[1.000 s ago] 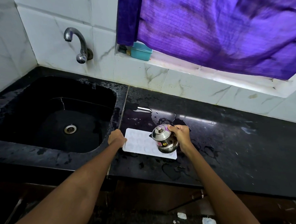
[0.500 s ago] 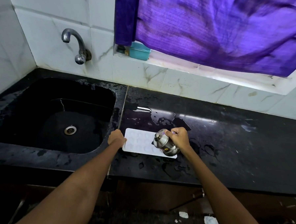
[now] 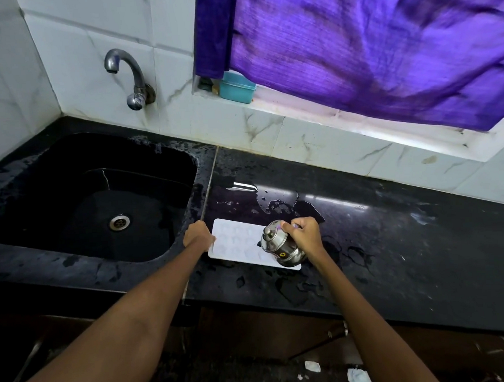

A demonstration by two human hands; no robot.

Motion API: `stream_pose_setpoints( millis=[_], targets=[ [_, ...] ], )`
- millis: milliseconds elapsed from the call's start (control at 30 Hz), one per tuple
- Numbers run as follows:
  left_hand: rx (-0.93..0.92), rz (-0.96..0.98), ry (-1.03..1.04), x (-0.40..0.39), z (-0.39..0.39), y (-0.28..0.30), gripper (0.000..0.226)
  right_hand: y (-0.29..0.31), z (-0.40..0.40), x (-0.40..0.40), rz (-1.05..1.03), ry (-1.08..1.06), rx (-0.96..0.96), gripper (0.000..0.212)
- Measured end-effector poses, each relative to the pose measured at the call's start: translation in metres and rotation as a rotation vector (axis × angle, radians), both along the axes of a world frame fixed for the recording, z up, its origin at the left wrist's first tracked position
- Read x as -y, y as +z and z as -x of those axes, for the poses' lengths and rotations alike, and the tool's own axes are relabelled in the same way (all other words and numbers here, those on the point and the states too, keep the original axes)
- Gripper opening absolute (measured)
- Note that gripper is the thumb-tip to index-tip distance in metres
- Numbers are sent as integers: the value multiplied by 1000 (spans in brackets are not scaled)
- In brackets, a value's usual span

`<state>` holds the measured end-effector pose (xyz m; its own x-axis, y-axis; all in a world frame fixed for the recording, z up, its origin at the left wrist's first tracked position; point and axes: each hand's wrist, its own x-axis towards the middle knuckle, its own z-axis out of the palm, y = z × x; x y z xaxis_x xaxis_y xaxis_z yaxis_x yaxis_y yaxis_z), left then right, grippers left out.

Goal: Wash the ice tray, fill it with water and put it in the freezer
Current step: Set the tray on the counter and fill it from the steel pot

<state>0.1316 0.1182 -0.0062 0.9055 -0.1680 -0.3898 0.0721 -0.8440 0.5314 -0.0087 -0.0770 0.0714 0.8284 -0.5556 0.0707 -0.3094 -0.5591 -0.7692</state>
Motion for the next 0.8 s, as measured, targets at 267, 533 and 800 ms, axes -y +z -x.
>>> stream_pose_setpoints(
  millis=[267, 533, 800],
  targets=[
    [6, -5, 9, 2, 1, 0, 35, -12, 7, -1, -100, -50, 31, 61],
    [12, -9, 7, 2, 1, -1, 34, 2, 8, 12, -302, -122, 118, 34],
    [-2, -1, 21, 2, 1, 1, 37, 7, 10, 27, -117, -73, 68, 55]
  ],
)
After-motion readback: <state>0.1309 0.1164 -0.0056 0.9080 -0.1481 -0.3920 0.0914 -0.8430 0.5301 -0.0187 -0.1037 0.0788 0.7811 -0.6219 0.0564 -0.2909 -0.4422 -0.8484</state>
